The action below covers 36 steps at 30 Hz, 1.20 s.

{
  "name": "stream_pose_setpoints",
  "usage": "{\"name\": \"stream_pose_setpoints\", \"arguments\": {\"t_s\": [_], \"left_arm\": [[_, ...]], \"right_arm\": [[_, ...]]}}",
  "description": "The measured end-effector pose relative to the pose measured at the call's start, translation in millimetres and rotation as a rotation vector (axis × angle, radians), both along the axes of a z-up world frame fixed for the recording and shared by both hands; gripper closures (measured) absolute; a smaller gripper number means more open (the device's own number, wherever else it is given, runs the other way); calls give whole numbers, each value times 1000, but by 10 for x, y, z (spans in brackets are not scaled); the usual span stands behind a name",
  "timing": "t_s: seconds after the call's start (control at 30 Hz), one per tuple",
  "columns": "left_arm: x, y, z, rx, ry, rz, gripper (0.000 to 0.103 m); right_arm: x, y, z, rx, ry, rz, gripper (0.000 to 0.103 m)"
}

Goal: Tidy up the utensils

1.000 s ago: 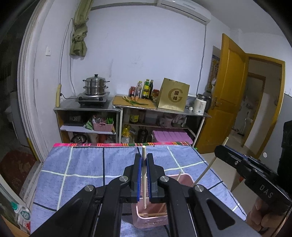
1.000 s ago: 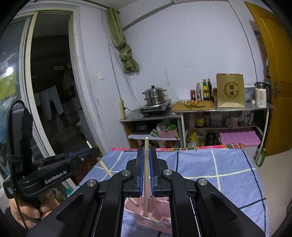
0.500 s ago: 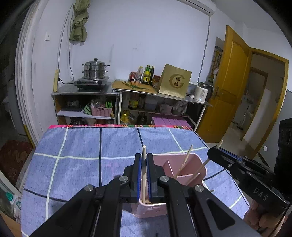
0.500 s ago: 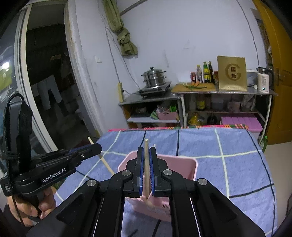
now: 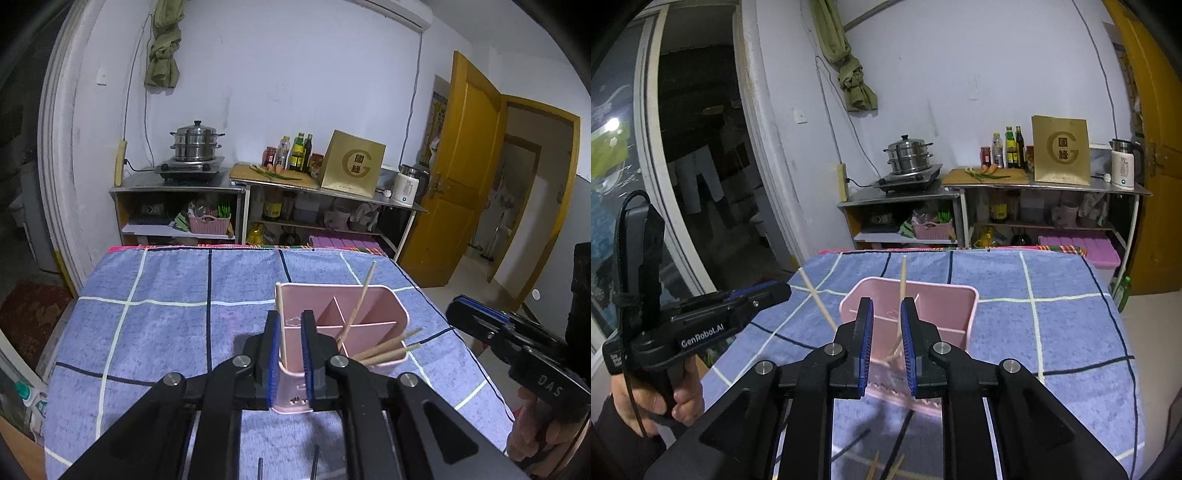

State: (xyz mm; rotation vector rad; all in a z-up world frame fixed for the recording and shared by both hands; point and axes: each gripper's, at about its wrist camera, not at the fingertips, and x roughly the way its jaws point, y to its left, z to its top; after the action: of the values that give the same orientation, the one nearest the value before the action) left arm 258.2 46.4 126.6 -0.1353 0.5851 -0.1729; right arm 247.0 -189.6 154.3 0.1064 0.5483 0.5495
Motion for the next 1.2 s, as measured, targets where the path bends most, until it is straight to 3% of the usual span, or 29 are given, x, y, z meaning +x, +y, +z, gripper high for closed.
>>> {"name": "stream_pose_setpoints", "arguments": {"t_s": [0.47, 0.9, 1.2], "left_arm": [[-782, -95, -106, -15, -32, -40, 88], [-1195, -341, -573, -66, 55, -76, 88], [-1217, -537, -796, -73, 131, -95, 88]], "right_arm": [[-612, -404, -134, -6, -8, 0, 86], [-931, -689, -424, -26, 53, -43, 86], [-1004, -796, -581, -29, 94, -67, 86]]}}
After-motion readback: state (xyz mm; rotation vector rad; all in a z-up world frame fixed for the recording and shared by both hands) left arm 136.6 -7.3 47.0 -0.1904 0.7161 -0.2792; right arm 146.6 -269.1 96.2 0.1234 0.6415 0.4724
